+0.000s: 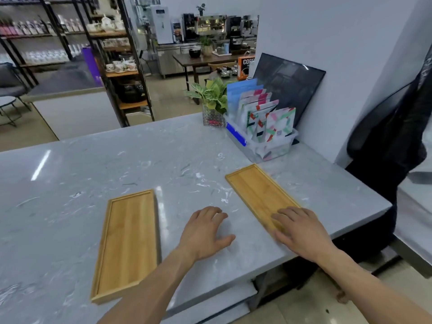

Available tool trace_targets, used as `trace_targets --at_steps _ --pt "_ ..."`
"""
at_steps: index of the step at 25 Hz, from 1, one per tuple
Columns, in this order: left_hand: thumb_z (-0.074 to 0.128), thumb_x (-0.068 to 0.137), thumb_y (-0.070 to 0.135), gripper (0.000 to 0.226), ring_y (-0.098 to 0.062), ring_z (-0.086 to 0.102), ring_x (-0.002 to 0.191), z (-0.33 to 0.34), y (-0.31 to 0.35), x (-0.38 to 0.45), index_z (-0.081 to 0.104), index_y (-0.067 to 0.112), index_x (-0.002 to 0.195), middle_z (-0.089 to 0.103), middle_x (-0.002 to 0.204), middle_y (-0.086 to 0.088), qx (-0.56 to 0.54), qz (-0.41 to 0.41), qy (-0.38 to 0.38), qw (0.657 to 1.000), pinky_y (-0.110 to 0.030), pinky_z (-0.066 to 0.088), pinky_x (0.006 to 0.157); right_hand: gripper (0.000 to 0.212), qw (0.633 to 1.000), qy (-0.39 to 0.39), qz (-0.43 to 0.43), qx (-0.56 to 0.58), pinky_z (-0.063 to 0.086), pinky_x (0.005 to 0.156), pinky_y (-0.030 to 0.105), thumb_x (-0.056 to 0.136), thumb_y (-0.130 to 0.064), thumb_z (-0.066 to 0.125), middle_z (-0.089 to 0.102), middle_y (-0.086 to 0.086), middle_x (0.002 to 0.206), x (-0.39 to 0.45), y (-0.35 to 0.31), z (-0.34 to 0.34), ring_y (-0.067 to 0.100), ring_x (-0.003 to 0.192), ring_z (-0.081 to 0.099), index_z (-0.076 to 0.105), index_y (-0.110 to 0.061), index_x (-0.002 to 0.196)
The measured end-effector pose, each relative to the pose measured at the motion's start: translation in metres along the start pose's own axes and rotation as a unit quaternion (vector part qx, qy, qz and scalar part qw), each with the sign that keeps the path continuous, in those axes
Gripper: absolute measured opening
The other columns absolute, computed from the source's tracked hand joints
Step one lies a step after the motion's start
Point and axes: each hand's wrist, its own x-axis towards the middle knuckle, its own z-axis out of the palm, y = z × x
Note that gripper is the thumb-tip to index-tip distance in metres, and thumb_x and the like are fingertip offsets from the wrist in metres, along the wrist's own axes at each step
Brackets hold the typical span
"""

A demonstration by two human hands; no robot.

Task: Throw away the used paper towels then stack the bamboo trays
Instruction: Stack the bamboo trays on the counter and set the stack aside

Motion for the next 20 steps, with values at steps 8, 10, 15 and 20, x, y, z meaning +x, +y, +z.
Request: trace_targets --at_steps 8,10,15,20 --pt "0.035 0.078 0.079 0.080 -0.015 0.034 0.136 0.040 0.060 0.050 0.042 0.028 0.140 0.044 0.146 0.006 -0.046 -0.124 0.031 0.991 -0.036 0.022 0.114 0.067 0.999 -0.019 0.049 0.004 0.019 0.114 0.045 0.087 -0.068 0.031 0.035 -0.003 0.152 0.023 0.084 0.019 0.023 0.142 0.025 0.028 -0.033 0.145" --pt "0.031 0.077 0.082 0.084 -0.016 0.034 0.136 0.046 0.069 0.061 0.043 0.026 0.139 0.044 0.145 0.005 -0.046 -0.161 0.025 0.986 -0.038 0.022 0.114 0.071 0.998 -0.039 0.052 0.013 0.014 0.116 0.049 0.086 -0.070 0.029 0.027 -0.002 0.156 0.035 0.093 0.025 0.024 0.144 0.017 0.023 -0.033 0.146" --pt "0.035 0.074 0.078 0.079 -0.021 0.038 0.129 0.050 0.079 0.085 0.050 0.023 0.129 0.047 0.137 0.000 -0.050 -0.219 -0.005 0.974 -0.043 0.025 0.109 0.069 0.998 -0.065 0.026 -0.001 0.008 0.116 0.053 0.089 -0.065 0.028 0.019 0.000 0.159 0.067 0.104 0.031 0.026 0.146 0.007 0.020 -0.031 0.148" --pt "0.043 0.069 0.070 0.072 -0.022 0.032 0.131 0.051 0.084 0.098 0.051 0.023 0.124 0.041 0.138 -0.002 -0.086 -0.255 -0.043 0.962 -0.043 0.022 0.108 0.049 0.995 -0.081 0.035 0.041 0.011 0.116 0.051 0.097 -0.046 0.029 0.024 -0.002 0.157 0.084 0.108 0.035 0.026 0.145 0.009 0.031 -0.031 0.143"
